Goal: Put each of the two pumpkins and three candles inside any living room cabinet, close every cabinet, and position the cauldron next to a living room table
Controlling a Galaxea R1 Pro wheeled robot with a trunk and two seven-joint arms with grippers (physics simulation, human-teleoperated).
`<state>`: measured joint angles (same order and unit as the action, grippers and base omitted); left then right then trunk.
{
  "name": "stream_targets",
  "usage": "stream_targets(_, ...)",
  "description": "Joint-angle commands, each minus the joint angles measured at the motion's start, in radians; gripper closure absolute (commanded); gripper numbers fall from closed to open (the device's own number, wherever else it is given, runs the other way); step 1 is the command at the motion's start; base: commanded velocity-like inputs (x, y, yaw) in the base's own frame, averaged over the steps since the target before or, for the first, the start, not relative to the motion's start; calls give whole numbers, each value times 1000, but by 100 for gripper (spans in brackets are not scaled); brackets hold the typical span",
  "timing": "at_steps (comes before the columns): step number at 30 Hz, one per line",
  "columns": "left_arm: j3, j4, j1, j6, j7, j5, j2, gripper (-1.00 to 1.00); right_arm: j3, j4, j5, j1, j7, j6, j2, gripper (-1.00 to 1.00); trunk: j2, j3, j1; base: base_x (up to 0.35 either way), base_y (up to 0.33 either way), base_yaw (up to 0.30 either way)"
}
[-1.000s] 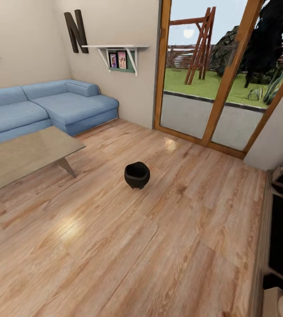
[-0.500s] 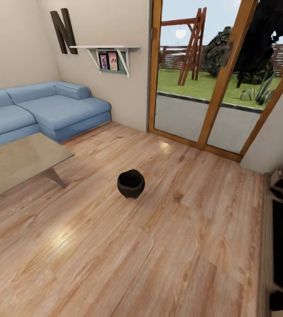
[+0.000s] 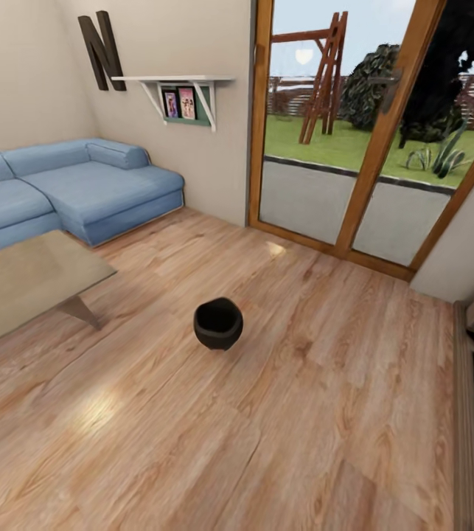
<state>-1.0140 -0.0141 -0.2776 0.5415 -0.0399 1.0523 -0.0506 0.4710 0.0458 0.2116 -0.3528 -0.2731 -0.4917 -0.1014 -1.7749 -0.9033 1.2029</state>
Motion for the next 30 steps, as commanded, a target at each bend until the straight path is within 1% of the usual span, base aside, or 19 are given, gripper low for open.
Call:
stream_targets(1,0,0,0,0,0,0,0,-100,0,0,0,0,0,0,-1,-100,0,0,0,330,0,0)
stream_targets(30,0,0,0,0,0,0,0,-100,0,-1,1,0,-5,1,-7,-100,0,0,0,330,0,0)
